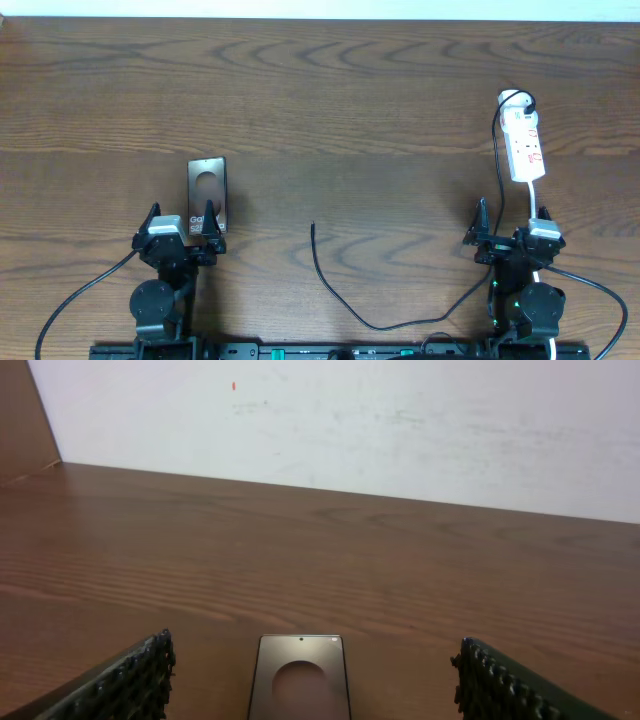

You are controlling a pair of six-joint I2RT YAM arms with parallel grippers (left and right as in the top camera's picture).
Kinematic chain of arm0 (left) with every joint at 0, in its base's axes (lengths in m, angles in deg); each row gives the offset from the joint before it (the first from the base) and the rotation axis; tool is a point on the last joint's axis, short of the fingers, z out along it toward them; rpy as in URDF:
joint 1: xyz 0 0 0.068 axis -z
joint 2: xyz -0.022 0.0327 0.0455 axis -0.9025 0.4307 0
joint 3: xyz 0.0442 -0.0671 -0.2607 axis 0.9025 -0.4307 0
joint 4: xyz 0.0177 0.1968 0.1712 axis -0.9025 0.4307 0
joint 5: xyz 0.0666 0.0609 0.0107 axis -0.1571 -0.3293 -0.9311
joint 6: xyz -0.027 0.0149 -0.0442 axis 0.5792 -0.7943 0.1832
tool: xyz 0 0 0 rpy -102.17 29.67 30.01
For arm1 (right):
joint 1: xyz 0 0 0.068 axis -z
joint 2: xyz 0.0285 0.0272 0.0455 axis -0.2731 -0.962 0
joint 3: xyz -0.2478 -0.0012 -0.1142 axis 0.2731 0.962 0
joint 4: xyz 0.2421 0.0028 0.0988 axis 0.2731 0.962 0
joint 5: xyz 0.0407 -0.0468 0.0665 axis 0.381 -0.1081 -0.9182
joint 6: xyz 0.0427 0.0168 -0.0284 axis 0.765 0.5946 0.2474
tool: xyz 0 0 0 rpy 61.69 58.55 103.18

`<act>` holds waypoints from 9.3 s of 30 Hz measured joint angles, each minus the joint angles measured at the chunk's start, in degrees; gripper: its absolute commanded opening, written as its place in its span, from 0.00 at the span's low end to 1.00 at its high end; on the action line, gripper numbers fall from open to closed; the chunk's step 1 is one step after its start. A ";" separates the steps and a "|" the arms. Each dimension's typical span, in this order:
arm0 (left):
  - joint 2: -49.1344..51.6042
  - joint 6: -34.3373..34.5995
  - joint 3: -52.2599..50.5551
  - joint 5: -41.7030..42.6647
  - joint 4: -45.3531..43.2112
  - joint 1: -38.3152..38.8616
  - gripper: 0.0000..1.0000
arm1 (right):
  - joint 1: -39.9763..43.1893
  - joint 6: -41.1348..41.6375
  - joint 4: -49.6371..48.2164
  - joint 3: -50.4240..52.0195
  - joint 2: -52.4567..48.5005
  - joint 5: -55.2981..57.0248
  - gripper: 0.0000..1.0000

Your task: Plug charger to phone and switch on socket

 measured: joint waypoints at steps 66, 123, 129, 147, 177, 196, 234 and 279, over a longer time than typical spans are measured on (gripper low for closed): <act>0.02 0.00 0.00 0.00 0.00 0.00 0.88 | 0.00 0.00 0.00 0.00 0.00 0.00 0.99; 0.09 1.16 -0.11 1.62 -2.25 -0.02 0.88 | 0.00 0.00 0.00 0.00 0.00 0.00 0.99; 0.46 1.90 0.44 4.98 -2.86 -0.04 0.88 | 0.00 0.00 0.00 0.00 0.00 0.00 0.99; 42.64 -1.75 47.74 5.16 27.65 -0.04 0.88 | 0.00 0.00 0.00 0.00 0.00 0.02 0.99; 101.74 -3.23 73.35 5.18 55.43 -0.04 0.88 | 0.00 0.00 0.00 0.00 0.00 0.04 0.99; 107.27 -3.26 70.38 1.07 46.62 -0.04 0.88 | 0.00 0.00 0.00 0.00 0.00 0.04 0.99; 106.16 -5.42 62.47 -0.02 38.25 -0.02 0.88 | 0.00 0.00 0.00 0.00 0.00 0.04 0.99; 103.73 -7.72 58.51 -1.14 34.14 0.13 0.87 | 0.00 0.00 0.00 0.00 0.00 0.02 0.99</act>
